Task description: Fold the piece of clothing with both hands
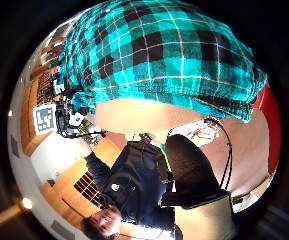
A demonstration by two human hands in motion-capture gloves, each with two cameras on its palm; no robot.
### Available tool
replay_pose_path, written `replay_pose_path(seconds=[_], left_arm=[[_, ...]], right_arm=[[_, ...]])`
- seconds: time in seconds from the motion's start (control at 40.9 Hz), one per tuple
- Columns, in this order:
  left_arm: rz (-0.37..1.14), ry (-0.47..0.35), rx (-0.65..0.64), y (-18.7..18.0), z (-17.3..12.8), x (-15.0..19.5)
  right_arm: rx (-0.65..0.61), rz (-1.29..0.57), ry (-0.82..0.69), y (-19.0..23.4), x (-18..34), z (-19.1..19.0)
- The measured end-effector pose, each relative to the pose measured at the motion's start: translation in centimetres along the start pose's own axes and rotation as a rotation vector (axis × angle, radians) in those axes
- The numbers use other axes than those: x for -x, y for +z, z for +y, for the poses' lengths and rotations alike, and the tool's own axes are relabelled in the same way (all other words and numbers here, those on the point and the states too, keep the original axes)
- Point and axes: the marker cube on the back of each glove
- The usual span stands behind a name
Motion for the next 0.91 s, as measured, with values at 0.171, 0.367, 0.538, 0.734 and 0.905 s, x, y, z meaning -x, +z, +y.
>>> replay_pose_path(seconds=[0.171, 0.367, 0.538, 0.734, 0.905], left_arm=[[-0.029, -0.036, -0.045, -2.2, 1.2, -0.5], [-0.010, -0.076, -0.049, -3.8, 1.5, -0.4], [0.029, -0.070, -0.026, -3.7, 1.7, -0.5], [0.096, -0.040, 0.000, -3.5, 1.9, -0.7], [0.077, -0.025, -0.026, -3.4, 1.9, -0.8]], right_arm=[[-0.014, 0.021, -0.065, 0.6, 0.6, -0.3], [-0.066, 0.113, 0.114, 2.0, -0.4, -2.9], [-0.112, 0.106, 0.073, 2.2, -0.2, -3.4], [-0.218, 0.066, 0.076, 2.0, -0.2, -3.4], [-0.401, 0.156, 0.074, 2.1, -1.1, -6.0]])
